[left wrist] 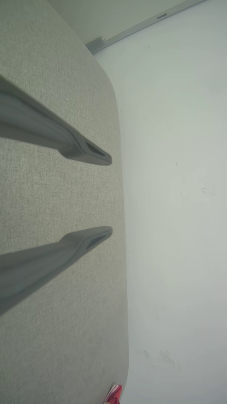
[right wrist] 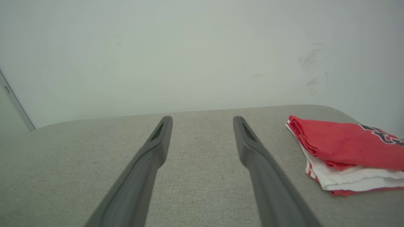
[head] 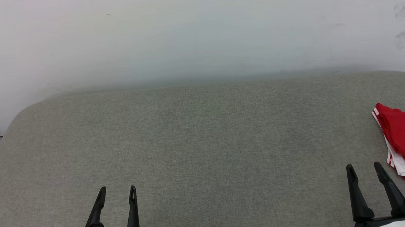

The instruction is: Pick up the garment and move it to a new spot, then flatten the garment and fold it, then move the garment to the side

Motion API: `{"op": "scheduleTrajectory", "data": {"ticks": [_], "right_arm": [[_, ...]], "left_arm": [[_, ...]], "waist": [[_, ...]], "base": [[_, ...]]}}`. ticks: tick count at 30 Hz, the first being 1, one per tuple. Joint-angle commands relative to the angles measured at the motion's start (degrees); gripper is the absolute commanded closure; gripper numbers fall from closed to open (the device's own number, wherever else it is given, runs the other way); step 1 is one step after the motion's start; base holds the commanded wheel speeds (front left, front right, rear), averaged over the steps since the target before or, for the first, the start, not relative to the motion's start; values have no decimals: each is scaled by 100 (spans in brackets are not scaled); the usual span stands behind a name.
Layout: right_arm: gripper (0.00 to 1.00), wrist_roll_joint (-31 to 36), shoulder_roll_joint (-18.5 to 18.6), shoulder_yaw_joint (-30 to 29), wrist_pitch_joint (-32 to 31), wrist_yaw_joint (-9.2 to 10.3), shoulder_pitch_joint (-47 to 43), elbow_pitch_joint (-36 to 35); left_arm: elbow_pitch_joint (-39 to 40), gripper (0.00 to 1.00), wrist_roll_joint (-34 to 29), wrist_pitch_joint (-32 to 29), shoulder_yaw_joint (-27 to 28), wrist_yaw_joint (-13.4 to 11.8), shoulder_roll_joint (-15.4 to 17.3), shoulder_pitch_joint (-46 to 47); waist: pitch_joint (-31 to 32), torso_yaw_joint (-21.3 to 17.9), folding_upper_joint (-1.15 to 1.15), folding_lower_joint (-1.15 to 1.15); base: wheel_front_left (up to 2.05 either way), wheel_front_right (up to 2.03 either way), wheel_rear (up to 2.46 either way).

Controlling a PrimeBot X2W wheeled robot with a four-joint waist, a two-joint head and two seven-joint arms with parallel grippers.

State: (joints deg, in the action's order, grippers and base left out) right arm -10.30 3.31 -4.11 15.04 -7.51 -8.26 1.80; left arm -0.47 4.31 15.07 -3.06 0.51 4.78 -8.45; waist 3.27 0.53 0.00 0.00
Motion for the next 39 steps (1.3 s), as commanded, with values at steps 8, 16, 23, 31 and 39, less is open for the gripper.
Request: {"op": "scheduleTrajectory", "data": {"ticks": [8,16,23,31,39], "right_arm": [[100,-5,-15,20,-5,-1,-3,55],[100,-692,-7,23,-175,-1,101,255],[100,-1453,8,17,-355,-1,247,352],[100,-2242,20,8,-545,0,390,448],[100,-2964,28,-4,-719,0,520,537]], "left_arm": [[-94,100,41,-5,58,57,-30,-18],[-327,100,771,-206,125,105,-44,56],[-425,100,1565,-399,208,164,-59,200],[-528,100,2390,-598,295,226,-72,349],[-623,100,3149,-783,374,283,-85,490]], "waist": [[-3,-35,0,0],[-20,-36,0,1],[-39,-37,0,1],[-60,-39,0,1],[-82,-40,0,1]], "base": [[0,0,0],[0,0,0],[0,0,0],[0,0,0],[0,0,0]]}}
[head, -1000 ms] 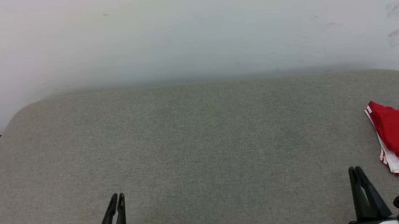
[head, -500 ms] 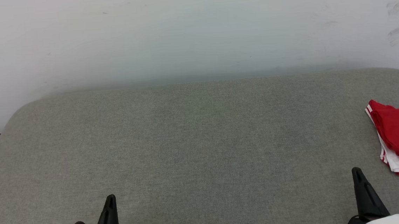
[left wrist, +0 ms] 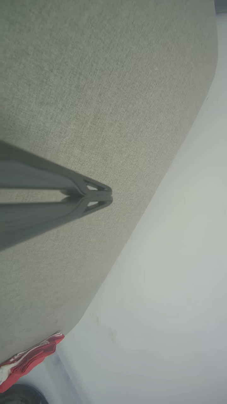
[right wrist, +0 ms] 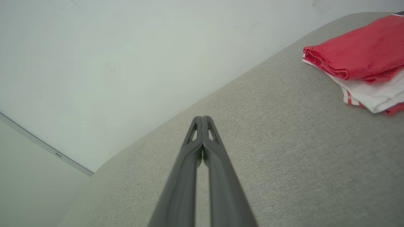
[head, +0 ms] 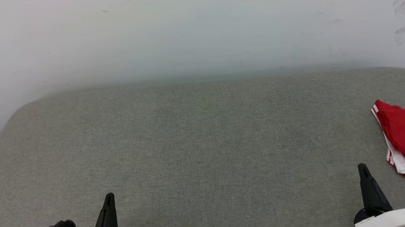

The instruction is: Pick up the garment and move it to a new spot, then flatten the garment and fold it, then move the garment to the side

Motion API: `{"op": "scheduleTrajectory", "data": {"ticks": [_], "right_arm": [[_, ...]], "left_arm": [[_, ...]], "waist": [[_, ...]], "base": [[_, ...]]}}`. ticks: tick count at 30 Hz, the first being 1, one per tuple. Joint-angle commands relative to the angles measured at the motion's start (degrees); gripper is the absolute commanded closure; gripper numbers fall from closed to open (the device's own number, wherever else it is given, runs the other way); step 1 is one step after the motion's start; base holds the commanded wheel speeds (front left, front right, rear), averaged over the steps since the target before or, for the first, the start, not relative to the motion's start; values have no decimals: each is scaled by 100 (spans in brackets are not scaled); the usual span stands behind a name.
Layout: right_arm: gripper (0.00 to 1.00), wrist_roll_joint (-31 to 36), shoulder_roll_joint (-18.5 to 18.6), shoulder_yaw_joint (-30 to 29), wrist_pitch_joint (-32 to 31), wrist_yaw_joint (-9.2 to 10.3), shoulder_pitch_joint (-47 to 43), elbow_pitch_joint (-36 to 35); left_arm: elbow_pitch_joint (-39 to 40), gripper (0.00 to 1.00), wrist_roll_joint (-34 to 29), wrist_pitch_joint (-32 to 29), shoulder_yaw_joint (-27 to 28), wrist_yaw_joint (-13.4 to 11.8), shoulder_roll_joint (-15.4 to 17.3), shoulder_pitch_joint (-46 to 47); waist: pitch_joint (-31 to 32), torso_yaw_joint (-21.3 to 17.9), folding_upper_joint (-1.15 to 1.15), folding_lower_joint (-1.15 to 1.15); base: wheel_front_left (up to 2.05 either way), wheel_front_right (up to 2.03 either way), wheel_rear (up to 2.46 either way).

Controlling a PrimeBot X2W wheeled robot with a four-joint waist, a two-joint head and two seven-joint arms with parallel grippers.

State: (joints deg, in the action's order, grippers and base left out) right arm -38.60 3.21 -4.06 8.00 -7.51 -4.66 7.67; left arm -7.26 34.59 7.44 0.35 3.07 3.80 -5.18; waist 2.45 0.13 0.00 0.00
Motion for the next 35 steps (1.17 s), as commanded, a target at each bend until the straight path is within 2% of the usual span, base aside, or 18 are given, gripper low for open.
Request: {"op": "scheduleTrajectory", "data": {"ticks": [1,19,35], "right_arm": [[100,-217,39,-12,-40,0,176,-39],[100,-1599,46,-45,-389,1,432,132],[100,-2571,45,-77,-647,1,602,257]], "left_arm": [[46,100,211,-42,43,34,12,181],[-143,100,1674,-401,197,149,-13,443],[-276,100,2708,-658,311,222,-33,639]], "waist": [[-4,0,0,0],[-53,-3,0,0],[-94,-5,0,0]], "base": [[0,0,0],[0,0,0],[0,0,0]]}}
